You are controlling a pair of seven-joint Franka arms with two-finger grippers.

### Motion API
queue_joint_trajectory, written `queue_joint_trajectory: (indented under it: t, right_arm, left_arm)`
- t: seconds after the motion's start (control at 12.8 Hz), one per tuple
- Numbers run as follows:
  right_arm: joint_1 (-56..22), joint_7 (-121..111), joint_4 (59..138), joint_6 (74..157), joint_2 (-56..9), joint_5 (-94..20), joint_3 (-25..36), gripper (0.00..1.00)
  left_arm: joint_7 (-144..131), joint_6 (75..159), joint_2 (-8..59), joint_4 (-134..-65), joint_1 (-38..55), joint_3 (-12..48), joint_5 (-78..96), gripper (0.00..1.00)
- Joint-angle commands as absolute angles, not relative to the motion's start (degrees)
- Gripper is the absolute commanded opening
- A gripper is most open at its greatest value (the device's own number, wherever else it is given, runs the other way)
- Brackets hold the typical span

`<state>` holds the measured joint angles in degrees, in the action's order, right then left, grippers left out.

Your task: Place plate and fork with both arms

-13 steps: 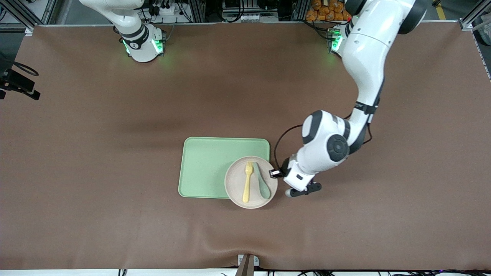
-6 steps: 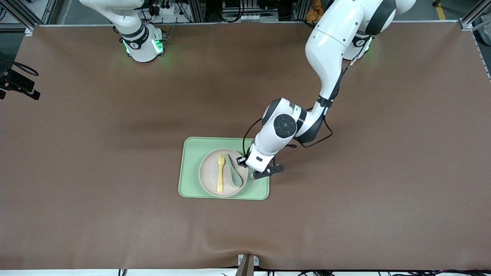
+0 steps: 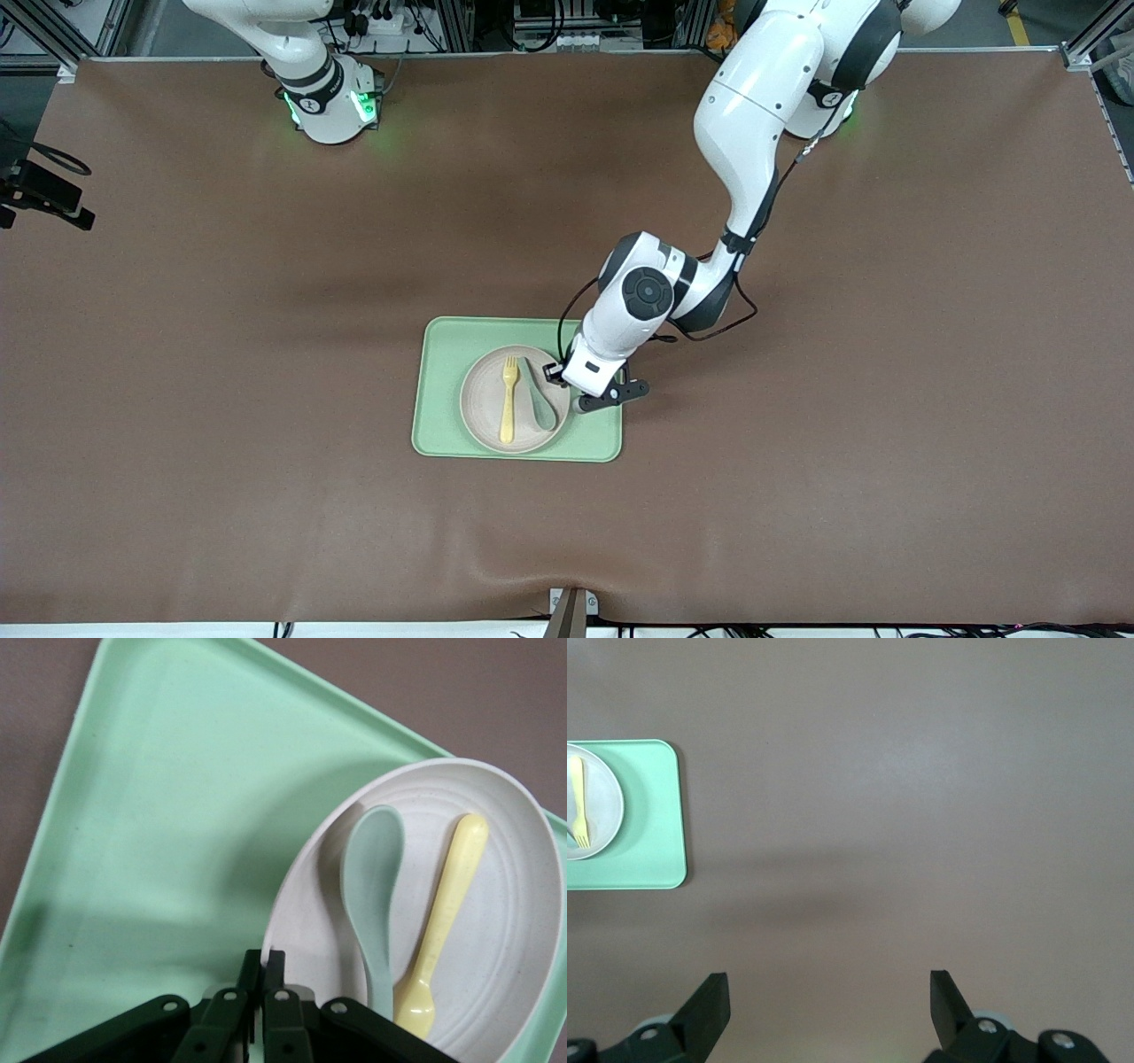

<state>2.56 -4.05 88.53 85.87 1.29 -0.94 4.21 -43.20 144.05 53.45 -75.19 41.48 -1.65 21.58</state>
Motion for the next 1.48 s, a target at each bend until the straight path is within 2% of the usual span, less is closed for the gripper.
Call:
queue_joint_trajectory:
  t: [0.0, 0.47, 0.62, 0.7, 0.78, 1.09, 1.4]
  right_arm:
    - [3.8, -3.9, 88.8, 85.9, -0.2, -0.9, 3.9, 1.0]
    - [5.5, -3.8, 87.5, 86.6, -4.3, -0.6, 3.9, 1.0]
    - [5.1, -4.0, 87.5, 86.0, -6.6, -1.2, 3.9, 1.0]
    - [4.3, -4.0, 87.4, 86.1, -8.2, -1.8, 3.6, 1.0]
    - [2.8, -4.1, 87.5, 85.8, -9.7, -1.8, 3.6, 1.0]
    - [0.2, -9.0, 87.6, 81.7, -12.8, -3.2, 3.5, 1.0]
    - [-9.2, -14.5, 86.8, 80.9, -15.0, -3.3, 3.4, 1.0]
  left_arm:
    - [-42.2, 144.6, 53.8, -74.4, 42.4, -2.4, 20.8, 0.0]
    - [-41.3, 144.7, 53.7, -75.4, 41.9, -2.4, 20.1, 0.0]
    - [-41.7, 144.7, 53.5, -75.4, 41.7, -2.3, 20.2, 0.63]
    - [-41.9, 144.6, 53.4, -75.4, 41.7, -2.3, 20.2, 0.89]
    - [-42.2, 144.6, 53.2, -75.4, 41.7, -2.4, 20.3, 1.0]
    - [-41.7, 140.9, 48.7, -75.3, 38.0, -3.4, 19.3, 1.0]
    - [-40.2, 133.9, 43.3, -74.9, 32.6, -3.4, 5.4, 1.0]
